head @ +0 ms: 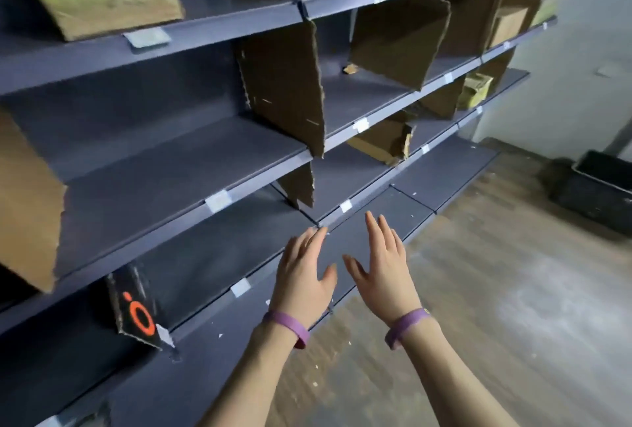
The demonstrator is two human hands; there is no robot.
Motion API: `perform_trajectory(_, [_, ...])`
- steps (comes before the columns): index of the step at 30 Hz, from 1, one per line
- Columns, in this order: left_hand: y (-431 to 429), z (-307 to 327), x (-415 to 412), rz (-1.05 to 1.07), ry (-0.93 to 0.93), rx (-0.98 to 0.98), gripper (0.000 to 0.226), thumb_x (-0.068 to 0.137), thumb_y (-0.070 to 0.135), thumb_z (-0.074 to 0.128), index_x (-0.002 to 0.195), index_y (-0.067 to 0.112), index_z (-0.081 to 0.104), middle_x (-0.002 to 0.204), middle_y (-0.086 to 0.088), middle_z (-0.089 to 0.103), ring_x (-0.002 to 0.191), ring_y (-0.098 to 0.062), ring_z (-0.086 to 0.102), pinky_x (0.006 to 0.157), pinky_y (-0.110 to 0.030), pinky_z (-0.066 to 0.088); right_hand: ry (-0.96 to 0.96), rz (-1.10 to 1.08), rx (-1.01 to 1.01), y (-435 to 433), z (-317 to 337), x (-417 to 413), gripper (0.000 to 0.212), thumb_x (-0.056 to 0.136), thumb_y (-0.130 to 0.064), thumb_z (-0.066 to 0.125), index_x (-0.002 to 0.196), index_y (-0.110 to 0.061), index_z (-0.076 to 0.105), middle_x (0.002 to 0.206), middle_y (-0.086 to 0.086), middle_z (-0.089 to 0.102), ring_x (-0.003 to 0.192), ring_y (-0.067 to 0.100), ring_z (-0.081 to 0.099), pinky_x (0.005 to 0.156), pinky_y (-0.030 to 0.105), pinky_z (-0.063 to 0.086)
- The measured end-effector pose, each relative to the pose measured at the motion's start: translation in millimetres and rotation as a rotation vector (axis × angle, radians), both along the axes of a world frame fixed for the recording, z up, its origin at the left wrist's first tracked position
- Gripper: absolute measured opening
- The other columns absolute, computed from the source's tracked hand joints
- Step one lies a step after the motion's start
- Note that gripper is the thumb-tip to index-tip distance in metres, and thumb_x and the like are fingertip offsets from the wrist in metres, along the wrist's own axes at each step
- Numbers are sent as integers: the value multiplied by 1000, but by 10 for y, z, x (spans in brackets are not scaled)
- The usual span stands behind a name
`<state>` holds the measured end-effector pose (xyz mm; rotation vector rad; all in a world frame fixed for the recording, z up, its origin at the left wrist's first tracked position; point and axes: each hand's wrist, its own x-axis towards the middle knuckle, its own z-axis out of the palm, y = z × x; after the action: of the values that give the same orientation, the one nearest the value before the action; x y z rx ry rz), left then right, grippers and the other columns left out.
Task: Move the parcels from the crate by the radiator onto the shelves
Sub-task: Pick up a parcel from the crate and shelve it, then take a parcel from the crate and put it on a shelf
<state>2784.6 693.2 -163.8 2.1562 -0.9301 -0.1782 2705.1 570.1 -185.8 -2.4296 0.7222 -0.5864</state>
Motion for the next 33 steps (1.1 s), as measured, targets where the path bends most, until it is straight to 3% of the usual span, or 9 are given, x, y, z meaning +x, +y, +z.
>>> perform_trajectory(4, [-708, -36, -262, -71, 24, 53, 64, 91, 27, 56, 148, 31, 27, 156, 5, 21, 145, -17, 13, 115, -44, 24, -6, -117, 29, -618, -4, -490, 77, 94, -39, 57, 153, -11, 16, 160, 9, 16, 148, 27, 8, 119, 35, 10])
perform_trajectory(9, [-1634, -26, -607, -222, 80, 67, 67, 89, 32, 60, 147, 34, 26, 156, 3, 21, 146, -16, 9, 117, -42, 17, -93, -363, 110, -1354, -23, -1161, 77, 91, -37, 62, 152, -13, 20, 157, 8, 22, 146, 21, 9, 118, 33, 10])
perform_trajectory(13, [-2459, 12, -791, -366, 54, 104, 68, 89, 36, 59, 147, 38, 23, 158, 7, 14, 146, -13, 1, 118, -44, 9, -103, -529, 140, -1941, -15, -1549, 78, 91, -41, 60, 152, -16, 18, 159, 12, 15, 147, 20, 4, 119, 32, 6])
perform_trajectory(19, [-3734, -69, -985, -541, 52, 116, 71, 87, 41, 61, 147, 38, 23, 158, 7, 12, 146, -13, 0, 118, -45, 6, -47, -719, 165, -2959, -41, -1971, 82, 89, -47, 60, 154, -21, 16, 161, 11, 10, 148, 26, 4, 119, 41, 12])
perform_trajectory(26, [-5299, -218, -901, -662, 117, 116, 69, 88, 39, 61, 147, 35, 25, 158, 5, 18, 146, -16, 5, 118, -39, 10, 18, -840, 191, -4290, -22, -2030, 84, 89, -48, 61, 154, -22, 15, 161, 9, 10, 148, 27, 2, 119, 44, 13])
perform_trajectory(33, [-6532, -190, -875, -740, 209, 57, 65, 88, 34, 62, 145, 31, 33, 153, 2, 29, 144, -15, 19, 116, -43, 20, -66, -917, 147, -5384, 6, -2058, 81, 89, -43, 63, 152, -17, 19, 159, 5, 19, 148, 18, 6, 119, 41, 14])
